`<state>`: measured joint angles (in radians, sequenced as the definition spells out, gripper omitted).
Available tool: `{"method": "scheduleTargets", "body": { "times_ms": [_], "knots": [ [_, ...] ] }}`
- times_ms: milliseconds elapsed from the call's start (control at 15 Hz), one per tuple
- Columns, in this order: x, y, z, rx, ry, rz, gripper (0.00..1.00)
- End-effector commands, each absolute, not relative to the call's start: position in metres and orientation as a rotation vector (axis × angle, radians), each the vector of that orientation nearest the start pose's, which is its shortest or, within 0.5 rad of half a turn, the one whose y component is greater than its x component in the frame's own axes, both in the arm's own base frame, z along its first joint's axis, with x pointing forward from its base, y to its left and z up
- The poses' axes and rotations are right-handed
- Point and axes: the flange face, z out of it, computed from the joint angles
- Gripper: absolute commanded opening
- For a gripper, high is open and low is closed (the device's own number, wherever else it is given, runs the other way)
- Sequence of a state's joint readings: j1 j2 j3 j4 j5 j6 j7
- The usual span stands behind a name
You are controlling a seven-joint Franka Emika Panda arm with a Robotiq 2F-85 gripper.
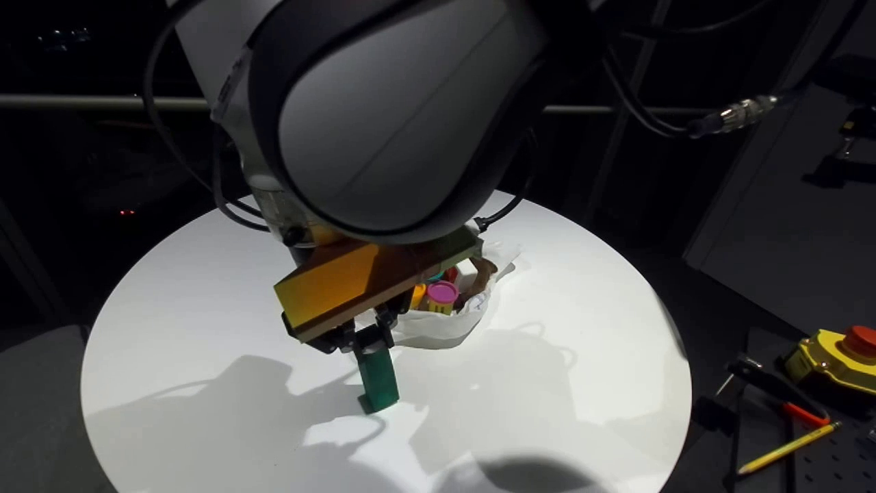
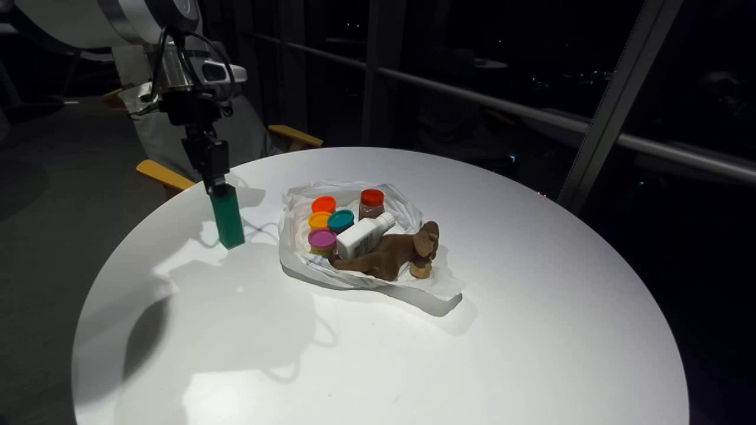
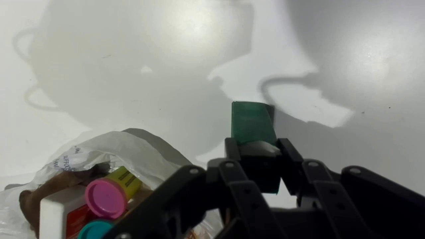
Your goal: Remove the objects from the plastic bag and put them on the table.
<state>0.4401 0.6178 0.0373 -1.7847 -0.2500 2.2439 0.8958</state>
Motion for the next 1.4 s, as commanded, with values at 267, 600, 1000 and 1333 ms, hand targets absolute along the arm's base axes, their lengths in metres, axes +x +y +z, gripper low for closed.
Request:
{"method": "scheduleTargets", "body": {
  "times_ms": [267,600,1000,1333],
  "knots": [
    [0.587,0.266,0.206,-3.233,0.607,0.010,0.66],
    [0.593,0.254,0.238,-3.206,0.616,-0.045,1.00],
    [0.627,0.190,0.246,-3.208,0.777,-0.068,1.00],
    [0.661,0.105,0.241,-3.173,0.972,-0.072,1.00]
  ]
}}
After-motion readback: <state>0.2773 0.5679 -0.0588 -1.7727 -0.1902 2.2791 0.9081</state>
